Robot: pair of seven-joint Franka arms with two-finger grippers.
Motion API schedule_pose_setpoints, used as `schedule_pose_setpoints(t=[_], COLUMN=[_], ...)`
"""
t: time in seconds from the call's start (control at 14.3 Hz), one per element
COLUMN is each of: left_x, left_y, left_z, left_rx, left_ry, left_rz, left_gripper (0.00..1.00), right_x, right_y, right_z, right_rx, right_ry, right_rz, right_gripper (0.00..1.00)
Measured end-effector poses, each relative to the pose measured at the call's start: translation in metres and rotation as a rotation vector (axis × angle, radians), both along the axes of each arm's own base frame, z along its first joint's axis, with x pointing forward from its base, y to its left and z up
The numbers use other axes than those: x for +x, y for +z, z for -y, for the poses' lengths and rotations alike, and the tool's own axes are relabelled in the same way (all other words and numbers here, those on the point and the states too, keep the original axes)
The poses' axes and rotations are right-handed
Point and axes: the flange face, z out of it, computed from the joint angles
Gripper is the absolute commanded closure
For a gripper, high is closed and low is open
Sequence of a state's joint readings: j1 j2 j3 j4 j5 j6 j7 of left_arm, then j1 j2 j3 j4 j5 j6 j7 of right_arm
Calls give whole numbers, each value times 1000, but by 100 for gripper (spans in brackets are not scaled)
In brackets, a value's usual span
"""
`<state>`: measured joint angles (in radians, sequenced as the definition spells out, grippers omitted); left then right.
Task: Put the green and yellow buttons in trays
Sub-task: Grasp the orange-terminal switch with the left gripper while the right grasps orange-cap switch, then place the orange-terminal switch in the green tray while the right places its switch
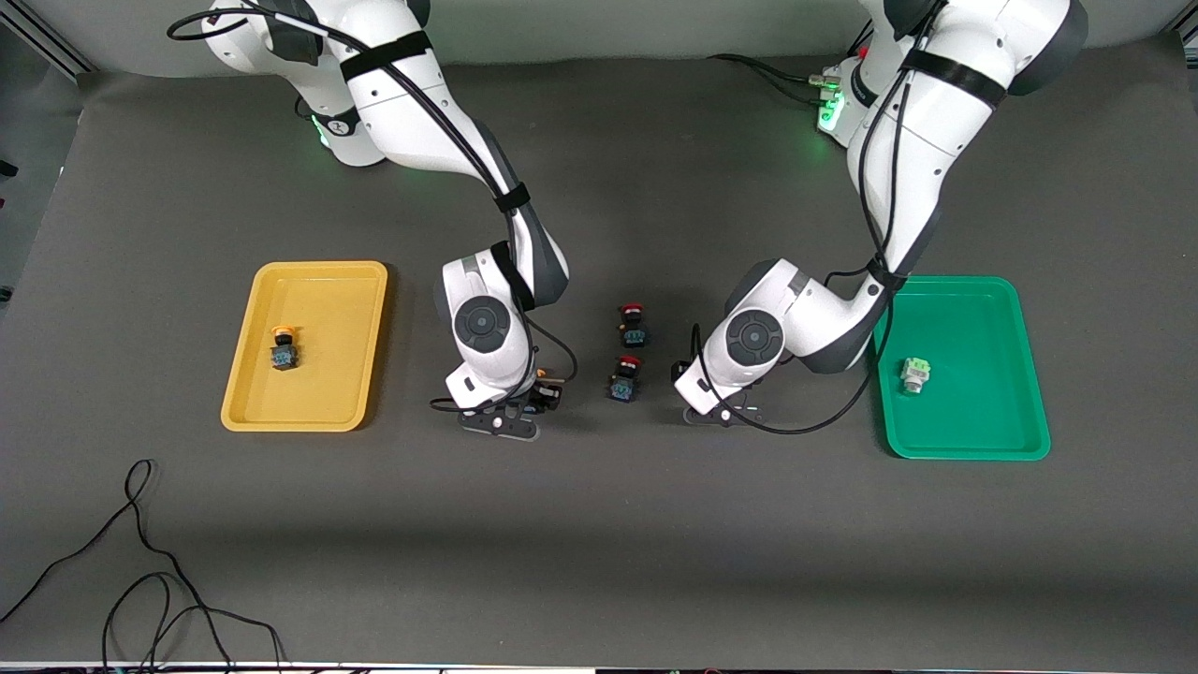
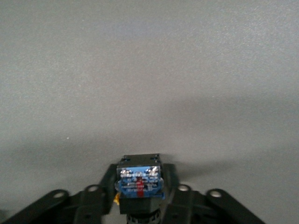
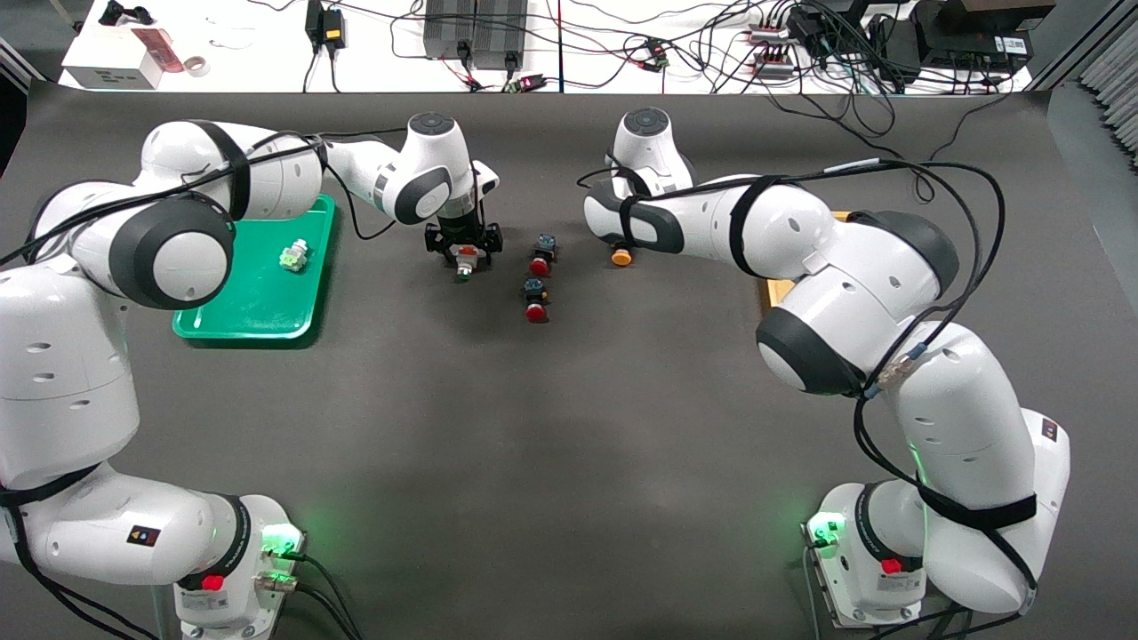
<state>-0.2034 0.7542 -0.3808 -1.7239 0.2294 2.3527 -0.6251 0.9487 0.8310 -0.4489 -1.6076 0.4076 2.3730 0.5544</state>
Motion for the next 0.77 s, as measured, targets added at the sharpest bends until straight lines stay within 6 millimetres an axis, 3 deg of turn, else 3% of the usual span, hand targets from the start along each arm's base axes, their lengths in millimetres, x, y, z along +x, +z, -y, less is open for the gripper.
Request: schedule_pose_setpoints(t=[0.14,0.28,0.42,0.56,0.77], left_x=[0,4,10,16,30], left_y=[6,14,20,35,89], left_z=[0,-5,-16,-32,-82], left_rx=[-1,-1,9,43,88], left_ry=[-1,8,19,9,-58], left_rz=[9,21,21,-4,-66], left_gripper=[100,100,100,100,100], right_x=[0,-2,-2,-3,-3], right_y=[4,25,73,137,210], right_z=[-3,-10,-16,-13,22], right_rx=[5,16,45,69,18], right_ry=[3,11,14,29,117], right_rz=[4,-15,-40,-70,-80], right_gripper=[65,65,65,65,65])
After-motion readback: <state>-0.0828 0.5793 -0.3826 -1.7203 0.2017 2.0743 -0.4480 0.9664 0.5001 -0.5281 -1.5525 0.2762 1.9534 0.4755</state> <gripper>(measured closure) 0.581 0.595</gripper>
